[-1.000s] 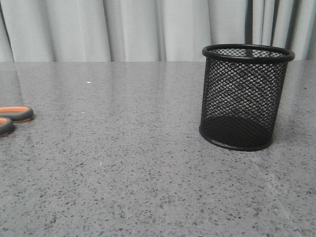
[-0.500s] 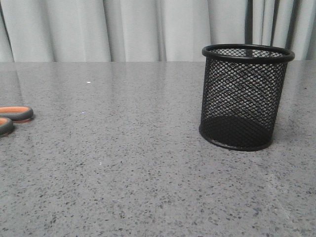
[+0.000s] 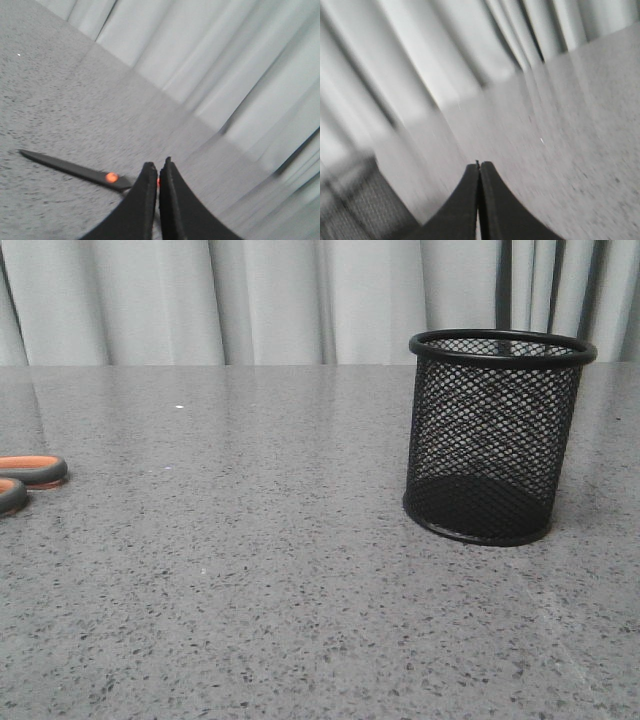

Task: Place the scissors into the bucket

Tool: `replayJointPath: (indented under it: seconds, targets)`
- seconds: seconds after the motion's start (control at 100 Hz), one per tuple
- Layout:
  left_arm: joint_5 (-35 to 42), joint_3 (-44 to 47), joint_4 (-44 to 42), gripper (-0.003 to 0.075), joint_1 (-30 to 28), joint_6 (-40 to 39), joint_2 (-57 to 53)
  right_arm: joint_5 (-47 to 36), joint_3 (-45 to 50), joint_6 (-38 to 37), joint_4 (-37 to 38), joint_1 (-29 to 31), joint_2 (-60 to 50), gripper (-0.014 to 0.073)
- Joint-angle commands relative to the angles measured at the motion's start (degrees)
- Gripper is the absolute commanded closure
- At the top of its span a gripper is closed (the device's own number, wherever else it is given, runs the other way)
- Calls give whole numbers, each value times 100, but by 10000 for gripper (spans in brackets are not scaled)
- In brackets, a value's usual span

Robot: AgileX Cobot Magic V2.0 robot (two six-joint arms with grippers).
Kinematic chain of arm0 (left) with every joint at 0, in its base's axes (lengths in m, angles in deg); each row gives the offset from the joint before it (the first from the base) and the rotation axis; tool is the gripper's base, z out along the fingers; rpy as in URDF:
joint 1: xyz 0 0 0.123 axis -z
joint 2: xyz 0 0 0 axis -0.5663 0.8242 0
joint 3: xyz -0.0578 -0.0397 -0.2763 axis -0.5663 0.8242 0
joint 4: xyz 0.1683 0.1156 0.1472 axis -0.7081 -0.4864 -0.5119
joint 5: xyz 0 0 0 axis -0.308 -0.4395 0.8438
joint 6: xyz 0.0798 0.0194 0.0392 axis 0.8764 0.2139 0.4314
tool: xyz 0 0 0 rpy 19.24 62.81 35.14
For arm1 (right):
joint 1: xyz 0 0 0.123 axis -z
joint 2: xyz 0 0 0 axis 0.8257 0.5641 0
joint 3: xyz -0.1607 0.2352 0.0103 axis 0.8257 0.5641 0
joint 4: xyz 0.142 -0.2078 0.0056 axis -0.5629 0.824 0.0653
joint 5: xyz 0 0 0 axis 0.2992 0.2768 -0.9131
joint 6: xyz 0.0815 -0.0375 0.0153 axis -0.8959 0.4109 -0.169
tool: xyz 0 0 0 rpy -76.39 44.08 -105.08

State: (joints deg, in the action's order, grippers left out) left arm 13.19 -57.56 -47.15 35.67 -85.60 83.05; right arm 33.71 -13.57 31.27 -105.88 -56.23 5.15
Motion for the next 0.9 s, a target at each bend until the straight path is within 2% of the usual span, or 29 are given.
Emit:
replayJointPath:
  seconds: [0.0, 0.16, 0.29, 0.34, 0.4, 0.53, 0.6, 0.72, 0.81, 0.89]
  targets:
    - [583, 163, 724, 740, 44, -20, -149, -1022, 65, 23, -1303, 15, -116, 645]
    - [669, 163, 1006, 740, 44, -20, -149, -1652, 16, 23, -2408, 15, -116, 645]
    - [752, 133, 1312, 740, 44, -20, -149, -1539, -122, 23, -2183, 15, -116, 645]
    - [752, 77, 1363, 740, 44, -20, -149, -1353, -253, 23, -1762, 15, -116, 645]
    - [627, -89, 1296, 739, 44, -5, -149, -1041, -536, 23, -792, 15, -116, 645]
    - [-89, -769, 337, 740, 44, 348, -54, 50, -1369, 23, 1447, 15, 46, 646]
    - [-418, -1219, -60, 739, 44, 774, 118, 590, -1861, 23, 2194, 15, 274, 646]
    - [-929, -1941, -211, 739, 44, 1805, 637, 911, -2504, 23, 3010, 15, 814, 646]
    - [-1410, -2418, -211, 733, 44, 2738, 1163, 1088, -2842, 23, 3135, 15, 1311, 643]
    - [-1885, -2783, -211, 680, 44, 3220, 1625, 1568, -3252, 23, 3212, 15, 1759, 634]
